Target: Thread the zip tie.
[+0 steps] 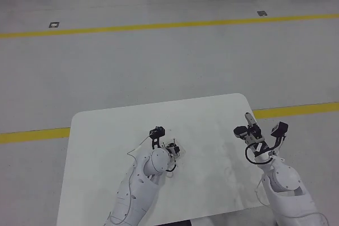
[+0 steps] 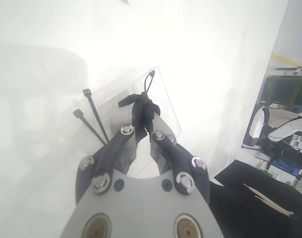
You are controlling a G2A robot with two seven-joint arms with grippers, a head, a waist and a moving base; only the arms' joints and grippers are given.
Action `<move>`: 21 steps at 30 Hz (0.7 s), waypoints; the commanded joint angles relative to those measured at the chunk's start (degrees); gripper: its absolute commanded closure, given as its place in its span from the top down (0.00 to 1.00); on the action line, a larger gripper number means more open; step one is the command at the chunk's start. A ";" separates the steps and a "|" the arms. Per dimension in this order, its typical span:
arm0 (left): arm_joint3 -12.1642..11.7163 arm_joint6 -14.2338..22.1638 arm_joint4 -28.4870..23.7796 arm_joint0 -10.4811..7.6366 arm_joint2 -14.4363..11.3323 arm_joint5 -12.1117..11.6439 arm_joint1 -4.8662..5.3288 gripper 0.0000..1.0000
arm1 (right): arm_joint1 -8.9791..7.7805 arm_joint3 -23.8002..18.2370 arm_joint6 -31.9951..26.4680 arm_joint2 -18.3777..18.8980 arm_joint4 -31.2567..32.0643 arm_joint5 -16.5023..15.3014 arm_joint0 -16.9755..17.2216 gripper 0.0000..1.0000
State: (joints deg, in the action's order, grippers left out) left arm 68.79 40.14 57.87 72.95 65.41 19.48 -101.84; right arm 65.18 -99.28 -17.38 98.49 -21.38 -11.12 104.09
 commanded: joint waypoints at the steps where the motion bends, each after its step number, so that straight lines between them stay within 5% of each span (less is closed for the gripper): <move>1: 0.52 0.14 0.03 0.12 -0.13 0.00 0.08 0.00 | 0.00 0.00 -0.01 0.00 0.00 0.00 0.00 1.00; 14: 7.16 1.42 0.27 2.05 -1.47 0.00 1.32 0.00 | 0.00 0.00 -0.01 0.00 0.00 0.00 0.00 1.00; 21: 15.30 3.93 -2.74 4.48 -2.25 0.00 2.73 0.00 | 0.00 0.00 -0.01 0.00 0.00 0.00 0.00 1.00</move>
State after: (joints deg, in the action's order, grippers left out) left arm 82.80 43.52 55.72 77.07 63.23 19.48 -99.32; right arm 65.18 -99.28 -17.38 98.49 -21.38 -11.12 104.09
